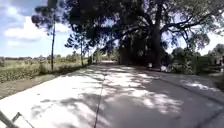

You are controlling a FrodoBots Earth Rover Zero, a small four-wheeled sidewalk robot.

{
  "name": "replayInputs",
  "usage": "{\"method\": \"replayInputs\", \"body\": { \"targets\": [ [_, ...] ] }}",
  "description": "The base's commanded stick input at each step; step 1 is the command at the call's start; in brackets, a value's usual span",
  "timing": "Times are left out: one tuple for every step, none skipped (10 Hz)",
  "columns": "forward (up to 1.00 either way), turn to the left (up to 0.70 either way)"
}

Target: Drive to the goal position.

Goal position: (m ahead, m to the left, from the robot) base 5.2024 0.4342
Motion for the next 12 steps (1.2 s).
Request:
{"method": "replayInputs", "body": {
  "targets": [
    [0.83,0.00],
    [0.83,0.00],
    [0.83,0.00],
    [0.83,0.00],
    [0.83,0.00],
    [0.83,0.00],
    [0.83,0.00],
    [0.83,0.00],
    [0.83,0.00],
    [0.83,0.00],
    [0.83,0.00],
    [0.83,0.00]
  ]
}}
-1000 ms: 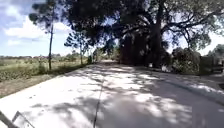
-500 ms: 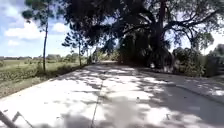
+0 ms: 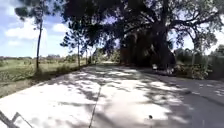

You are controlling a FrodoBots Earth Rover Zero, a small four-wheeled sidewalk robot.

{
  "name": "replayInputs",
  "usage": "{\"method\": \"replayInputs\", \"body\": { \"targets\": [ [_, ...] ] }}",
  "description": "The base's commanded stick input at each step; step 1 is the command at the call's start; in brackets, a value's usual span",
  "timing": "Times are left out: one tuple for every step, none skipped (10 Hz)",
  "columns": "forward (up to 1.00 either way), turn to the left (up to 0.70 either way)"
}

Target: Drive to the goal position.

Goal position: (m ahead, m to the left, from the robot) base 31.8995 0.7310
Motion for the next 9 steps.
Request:
{"method": "replayInputs", "body": {
  "targets": [
    [0.83,0.00],
    [0.83,0.00],
    [0.83,0.00],
    [0.83,0.00],
    [0.83,0.00],
    [0.83,0.00],
    [0.83,0.00],
    [0.83,0.00],
    [0.83,0.00]
  ]
}}
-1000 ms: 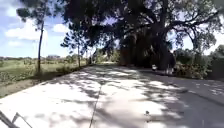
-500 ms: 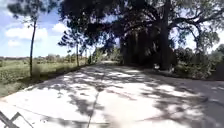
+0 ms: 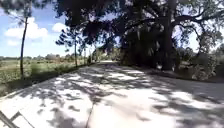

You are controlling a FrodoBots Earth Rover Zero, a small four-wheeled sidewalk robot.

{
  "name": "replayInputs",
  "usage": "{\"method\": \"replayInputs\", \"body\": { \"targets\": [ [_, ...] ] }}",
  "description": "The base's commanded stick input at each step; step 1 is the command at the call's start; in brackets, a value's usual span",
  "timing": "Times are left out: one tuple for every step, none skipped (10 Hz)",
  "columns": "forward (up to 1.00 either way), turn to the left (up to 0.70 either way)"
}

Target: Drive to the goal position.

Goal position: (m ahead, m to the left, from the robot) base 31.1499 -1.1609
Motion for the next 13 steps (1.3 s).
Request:
{"method": "replayInputs", "body": {
  "targets": [
    [0.83,0.00],
    [0.83,0.00],
    [0.83,0.00],
    [0.83,0.00],
    [0.83,0.00],
    [0.83,0.00],
    [0.83,0.00],
    [0.83,0.00],
    [0.83,0.00],
    [0.83,0.00],
    [0.83,0.00],
    [0.83,0.00],
    [0.83,0.00]
  ]
}}
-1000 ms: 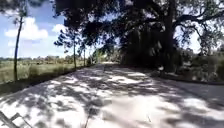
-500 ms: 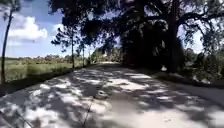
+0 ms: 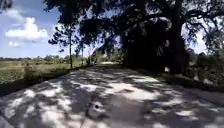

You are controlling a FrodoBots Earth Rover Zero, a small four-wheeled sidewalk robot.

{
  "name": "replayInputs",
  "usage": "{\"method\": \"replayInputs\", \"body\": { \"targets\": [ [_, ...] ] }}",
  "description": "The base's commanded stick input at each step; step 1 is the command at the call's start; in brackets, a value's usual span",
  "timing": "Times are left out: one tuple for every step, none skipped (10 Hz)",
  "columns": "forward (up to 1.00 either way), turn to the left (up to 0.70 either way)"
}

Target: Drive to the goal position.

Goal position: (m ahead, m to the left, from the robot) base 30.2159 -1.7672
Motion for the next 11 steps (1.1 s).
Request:
{"method": "replayInputs", "body": {
  "targets": [
    [0.83,0.00],
    [0.83,0.00],
    [0.83,0.00],
    [0.83,0.00],
    [0.85,0.00],
    [0.85,0.00],
    [0.85,0.00],
    [0.85,0.00],
    [0.85,0.00],
    [0.85,0.00],
    [0.85,0.00]
  ]
}}
